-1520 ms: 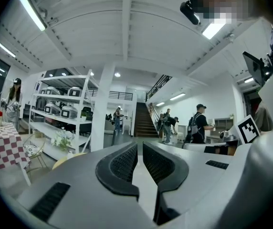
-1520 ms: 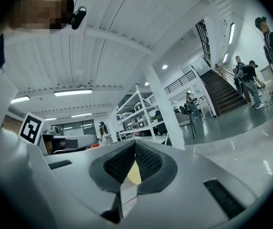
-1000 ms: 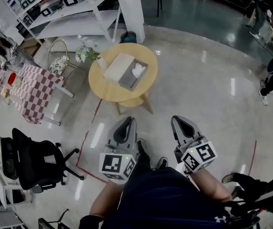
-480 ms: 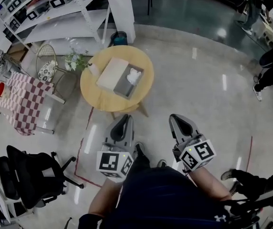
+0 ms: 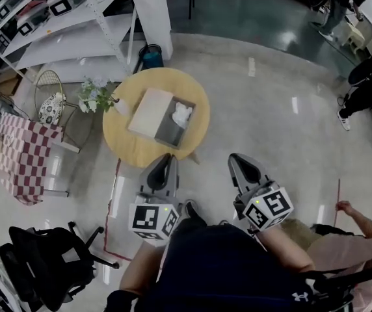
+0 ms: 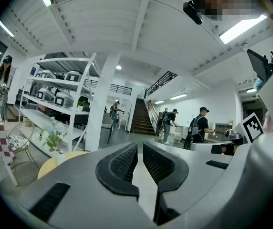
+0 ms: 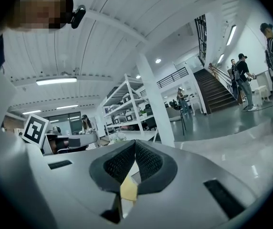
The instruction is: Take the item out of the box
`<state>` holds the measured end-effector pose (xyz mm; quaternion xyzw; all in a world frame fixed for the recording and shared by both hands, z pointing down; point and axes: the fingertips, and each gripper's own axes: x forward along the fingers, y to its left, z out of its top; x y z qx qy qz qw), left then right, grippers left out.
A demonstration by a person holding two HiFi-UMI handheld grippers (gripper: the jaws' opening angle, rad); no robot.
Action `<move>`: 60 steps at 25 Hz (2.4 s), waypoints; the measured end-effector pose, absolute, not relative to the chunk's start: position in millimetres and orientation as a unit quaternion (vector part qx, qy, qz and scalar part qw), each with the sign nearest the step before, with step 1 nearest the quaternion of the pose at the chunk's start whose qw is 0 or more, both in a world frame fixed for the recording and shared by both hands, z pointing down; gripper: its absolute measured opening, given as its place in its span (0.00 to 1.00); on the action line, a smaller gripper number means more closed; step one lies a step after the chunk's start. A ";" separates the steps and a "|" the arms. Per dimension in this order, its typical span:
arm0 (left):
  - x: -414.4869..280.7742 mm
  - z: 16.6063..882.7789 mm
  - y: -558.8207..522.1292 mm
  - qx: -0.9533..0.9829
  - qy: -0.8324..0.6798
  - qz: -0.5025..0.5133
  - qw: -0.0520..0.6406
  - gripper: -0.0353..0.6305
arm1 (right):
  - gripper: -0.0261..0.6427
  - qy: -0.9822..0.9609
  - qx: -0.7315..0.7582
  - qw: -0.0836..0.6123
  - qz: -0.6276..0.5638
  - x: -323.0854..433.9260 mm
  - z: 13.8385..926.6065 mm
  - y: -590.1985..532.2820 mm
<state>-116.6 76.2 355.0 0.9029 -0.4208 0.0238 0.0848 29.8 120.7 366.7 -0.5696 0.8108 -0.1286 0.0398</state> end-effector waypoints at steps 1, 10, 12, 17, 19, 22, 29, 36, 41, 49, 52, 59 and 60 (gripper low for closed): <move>-119.1 355.5 70.1 0.904 -0.418 0.023 0.087 0.12 | 0.06 0.809 -0.572 0.038 -0.128 27.0 366.0 115.3; -143.1 364.6 27.5 0.913 -0.396 0.021 0.098 0.12 | 0.06 0.793 -0.595 0.024 -0.130 3.6 368.7 79.8; -147.7 367.9 20.7 0.914 -0.393 0.022 0.102 0.12 | 0.06 0.790 -0.599 0.020 -0.133 -0.3 371.0 75.2; -153.5 378.7 5.2 0.916 -0.385 0.028 0.114 0.12 | 0.06 0.784 -0.604 0.009 -0.141 -6.8 377.6 63.9; -152.3 381.5 -0.1 0.917 -0.381 0.031 0.117 0.13 | 0.06 0.782 -0.606 0.007 -0.143 -7.2 379.0 59.2; -147.0 387.6 -7.3 0.918 -0.375 0.037 0.122 0.12 | 0.06 0.780 -0.608 0.007 -0.148 -5.4 383.8 52.4; -135.7 397.9 -27.3 0.915 -0.380 0.055 0.122 0.12 | 0.06 0.785 -0.598 0.012 -0.159 3.0 393.3 27.5; -119.1 398.3 -56.8 0.906 -0.403 0.066 0.113 0.12 | 0.06 0.802 -0.576 0.025 -0.158 20.8 391.6 -13.6; -99.3 409.8 -87.8 0.892 -0.428 0.082 0.121 0.12 | 0.06 0.813 -0.558 0.024 -0.165 44.9 393.6 -51.1; -66.6 429.0 -129.4 0.874 -0.456 0.104 0.135 0.13 | 0.06 0.823 -0.537 0.022 -0.186 82.0 405.6 -100.2; -57.2 436.2 -144.4 0.865 -0.469 0.110 0.142 0.13 | 0.06 0.827 -0.527 0.019 -0.194 95.3 410.2 -114.1; -51.2 453.3 -171.5 0.837 -0.508 0.123 0.162 0.12 | 0.06 0.837 -0.508 0.008 -0.206 119.9 414.7 -137.1; -50.9 456.8 -172.8 0.833 -0.512 0.125 0.166 0.12 | 0.06 0.839 -0.504 0.006 -0.206 121.9 415.5 -139.3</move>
